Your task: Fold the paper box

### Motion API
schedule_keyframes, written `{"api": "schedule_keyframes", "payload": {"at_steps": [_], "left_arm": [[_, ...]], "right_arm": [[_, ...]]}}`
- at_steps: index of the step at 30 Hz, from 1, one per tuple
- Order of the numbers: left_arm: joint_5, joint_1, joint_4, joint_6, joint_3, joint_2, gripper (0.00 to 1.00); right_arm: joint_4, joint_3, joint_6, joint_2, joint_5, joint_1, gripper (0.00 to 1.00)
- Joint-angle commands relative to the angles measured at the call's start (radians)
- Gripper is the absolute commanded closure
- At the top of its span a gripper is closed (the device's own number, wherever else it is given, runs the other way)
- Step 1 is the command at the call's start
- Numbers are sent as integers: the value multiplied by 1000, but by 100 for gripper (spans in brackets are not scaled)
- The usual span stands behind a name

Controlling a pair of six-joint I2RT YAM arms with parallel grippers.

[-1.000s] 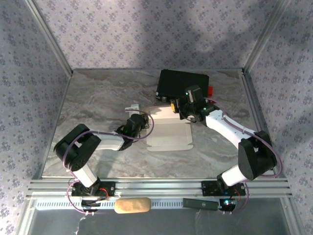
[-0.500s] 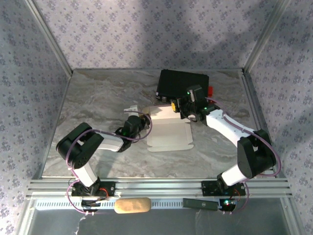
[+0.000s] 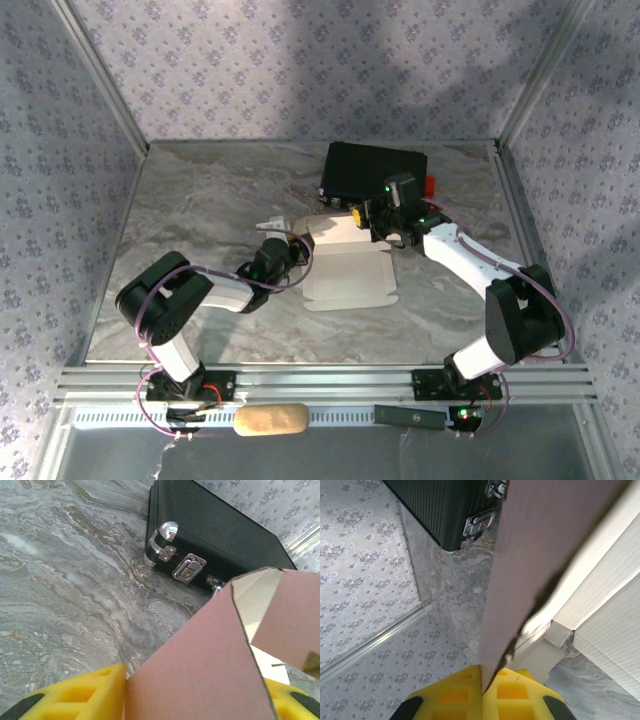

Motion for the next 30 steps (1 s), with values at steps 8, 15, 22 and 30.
{"api": "schedule_keyframes", "payload": {"at_steps": [8, 15, 22, 30], "left_arm": [[68, -44, 57, 12, -6, -60, 51], [-76, -79, -167, 16, -6, -173, 48], [-86, -90, -234, 30, -7, -211, 45], [-94, -101, -273, 15, -33, -251, 45]], "right_arm": [[-52, 0, -23, 21, -61, 4, 100], [-76, 6, -32, 9, -51, -3, 100], [-98, 12, -33, 4, -41, -6, 100], [-90, 9, -37, 5, -40, -12, 100]]}}
